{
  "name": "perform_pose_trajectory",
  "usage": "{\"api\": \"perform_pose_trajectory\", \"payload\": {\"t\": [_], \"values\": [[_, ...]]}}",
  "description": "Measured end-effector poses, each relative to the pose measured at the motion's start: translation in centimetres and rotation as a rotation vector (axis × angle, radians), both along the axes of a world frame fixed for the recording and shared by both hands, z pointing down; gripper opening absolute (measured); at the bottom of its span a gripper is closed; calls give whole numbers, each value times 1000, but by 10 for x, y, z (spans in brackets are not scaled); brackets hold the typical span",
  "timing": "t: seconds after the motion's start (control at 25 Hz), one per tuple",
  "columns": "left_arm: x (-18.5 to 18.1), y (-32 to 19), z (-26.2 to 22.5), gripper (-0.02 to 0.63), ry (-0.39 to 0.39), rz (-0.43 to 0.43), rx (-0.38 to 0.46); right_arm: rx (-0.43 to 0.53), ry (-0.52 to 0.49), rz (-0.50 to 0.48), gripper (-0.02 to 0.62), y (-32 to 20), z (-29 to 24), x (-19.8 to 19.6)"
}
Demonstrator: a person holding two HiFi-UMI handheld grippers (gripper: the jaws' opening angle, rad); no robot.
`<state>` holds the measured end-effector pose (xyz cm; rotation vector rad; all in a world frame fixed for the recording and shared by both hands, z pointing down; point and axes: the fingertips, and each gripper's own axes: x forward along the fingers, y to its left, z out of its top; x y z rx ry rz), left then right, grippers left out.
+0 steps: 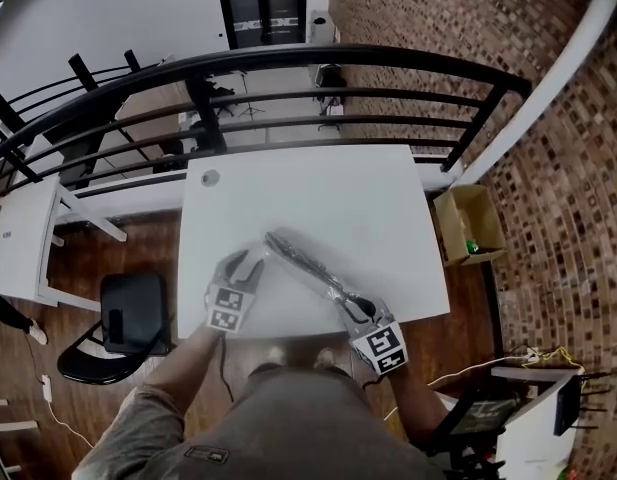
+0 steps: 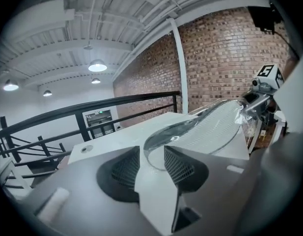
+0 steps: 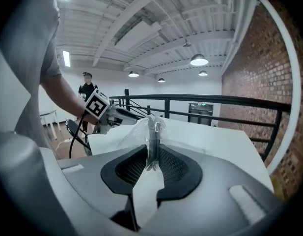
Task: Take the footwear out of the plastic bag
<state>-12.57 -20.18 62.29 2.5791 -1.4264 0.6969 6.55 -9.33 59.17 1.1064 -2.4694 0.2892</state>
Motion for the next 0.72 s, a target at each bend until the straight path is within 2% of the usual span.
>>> {"api": "perform_pose_trajectory", "payload": {"t": [0.2, 0.32, 0.4, 0.56, 0.72], "values": [[-15, -24, 7, 156, -94, 2, 34, 41, 63, -55, 92, 6, -1, 5], [-18, -36, 10, 158, -151, 57, 43, 55, 86, -90, 92, 7, -1, 8], [-12, -39, 10, 163, -197, 139, 44, 58, 99, -114, 92, 8, 1, 11], [7, -40, 11, 169, -322, 356, 78, 58, 126, -162, 93, 6, 2, 17], [17, -43, 17, 166, -428, 489, 97, 64, 163, -204, 94, 3, 4, 22]]}}
